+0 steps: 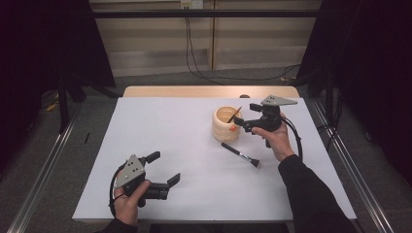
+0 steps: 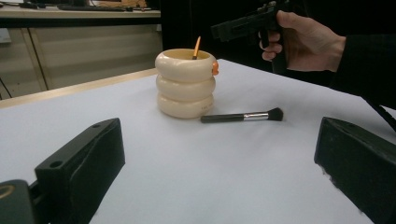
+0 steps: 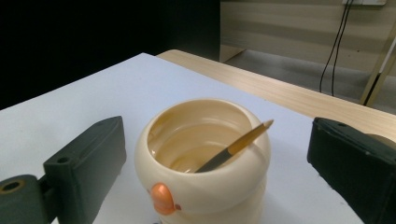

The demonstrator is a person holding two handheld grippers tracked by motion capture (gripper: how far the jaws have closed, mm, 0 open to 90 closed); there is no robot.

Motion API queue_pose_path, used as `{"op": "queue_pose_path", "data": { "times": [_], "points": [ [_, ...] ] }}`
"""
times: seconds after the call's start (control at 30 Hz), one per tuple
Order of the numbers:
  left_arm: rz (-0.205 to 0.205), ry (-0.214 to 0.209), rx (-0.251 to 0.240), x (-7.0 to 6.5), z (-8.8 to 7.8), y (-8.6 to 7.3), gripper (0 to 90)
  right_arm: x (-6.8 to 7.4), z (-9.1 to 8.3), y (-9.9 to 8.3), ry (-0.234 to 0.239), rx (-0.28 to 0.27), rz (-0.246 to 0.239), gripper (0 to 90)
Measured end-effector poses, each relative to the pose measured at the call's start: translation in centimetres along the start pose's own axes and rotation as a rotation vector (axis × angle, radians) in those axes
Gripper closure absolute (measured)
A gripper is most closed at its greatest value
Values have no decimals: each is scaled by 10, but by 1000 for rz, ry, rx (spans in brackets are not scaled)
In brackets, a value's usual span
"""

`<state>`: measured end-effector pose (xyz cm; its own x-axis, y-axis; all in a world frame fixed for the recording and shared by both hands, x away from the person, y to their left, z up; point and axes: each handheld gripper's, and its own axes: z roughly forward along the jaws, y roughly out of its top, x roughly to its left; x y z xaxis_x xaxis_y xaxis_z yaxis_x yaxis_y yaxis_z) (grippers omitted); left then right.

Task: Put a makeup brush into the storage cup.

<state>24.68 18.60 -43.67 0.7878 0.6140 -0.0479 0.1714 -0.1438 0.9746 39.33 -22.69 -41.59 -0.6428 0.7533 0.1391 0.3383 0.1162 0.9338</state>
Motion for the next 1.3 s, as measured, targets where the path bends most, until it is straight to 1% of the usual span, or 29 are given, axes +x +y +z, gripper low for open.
{"op": "queue_pose_path", "data": {
  "times": [0.03,0.1,0.13,0.17,0.27,0.3,0.33,0.37,0.4,0.43,0.5,0.57,0.6,0.63,0.73,0.8,0.87,0.9,0.93,0.97,1.03,1.07,1.1,1.13,1.17,1.2,1.23,1.27,1.3],
  "points": [
    [-17,2,-12,-1,1,0,18,0,-1,0,8,-3,2,30],
    [-18,3,-13,-1,1,0,17,1,-6,-1,9,-14,-10,16],
    [-4,2,-3,0,0,0,18,1,-7,-1,17,-16,-9,6],
    [-6,1,-4,0,0,0,18,1,-8,-2,19,-15,-13,1],
    [-17,1,-12,-1,0,0,17,2,-13,-3,11,-18,-6,7],
    [-13,1,-10,-1,0,0,18,2,-14,-3,10,-17,7,11],
    [-14,1,-10,-1,0,0,18,2,-16,-3,6,-13,19,22],
    [-19,6,-11,-1,0,0,18,2,-18,-4,-16,-20,17,39],
    [-8,7,-3,0,0,0,17,3,-21,-5,-17,-24,7,26],
    [-9,6,-7,0,0,0,17,3,-23,-5,-11,-25,5,19],
    [-14,6,-9,1,0,0,18,5,-28,-7,-18,-32,4,26],
    [1,3,-1,2,-1,0,18,7,-33,-9,-28,-43,-10,27],
    [-6,4,-5,1,-1,0,18,9,-36,-11,-39,-48,-20,38],
    [-10,1,-12,1,0,0,18,10,-39,-12,-35,-47,-28,38],
    [9,0,0,2,-1,0,17,14,-45,-15,-40,-53,-30,36],
    [-6,2,-12,1,-1,0,18,16,-50,-16,-48,-60,-32,33],
    [-6,11,-6,1,-1,0,18,19,-55,-18,-49,-59,-40,31],
    [-13,9,-13,0,-1,0,18,21,-58,-20,-71,-63,-38,31],
    [-17,10,-16,0,-1,0,18,22,-60,-21,-70,-72,-39,31],
    [-9,10,-11,1,-2,0,18,23,-63,-23,-72,-81,-40,29],
    [-17,7,-17,1,-2,0,18,25,-68,-27,-80,-85,-42,26],
    [-17,7,-19,1,-2,0,18,25,-71,-29,-71,-88,-41,26],
    [-15,14,-14,1,-2,0,18,26,-74,-30,-87,-89,-41,26],
    [-15,14,-15,1,-2,0,18,26,-75,-30,-89,-90,-44,26],
    [-16,13,-16,1,-3,0,18,27,-78,-31,-76,-91,-40,24],
    [-18,12,-17,1,-3,0,18,28,-80,-31,-81,-90,-43,21],
    [-6,17,-6,2,-4,0,18,28,-81,-31,-87,-91,-49,21],
    [-23,16,-19,1,-3,-1,18,30,-83,-33,-93,-101,-54,21],
    [-20,22,-16,1,-4,-1,18,31,-85,-35,-101,-97,-59,21]
  ]
}}
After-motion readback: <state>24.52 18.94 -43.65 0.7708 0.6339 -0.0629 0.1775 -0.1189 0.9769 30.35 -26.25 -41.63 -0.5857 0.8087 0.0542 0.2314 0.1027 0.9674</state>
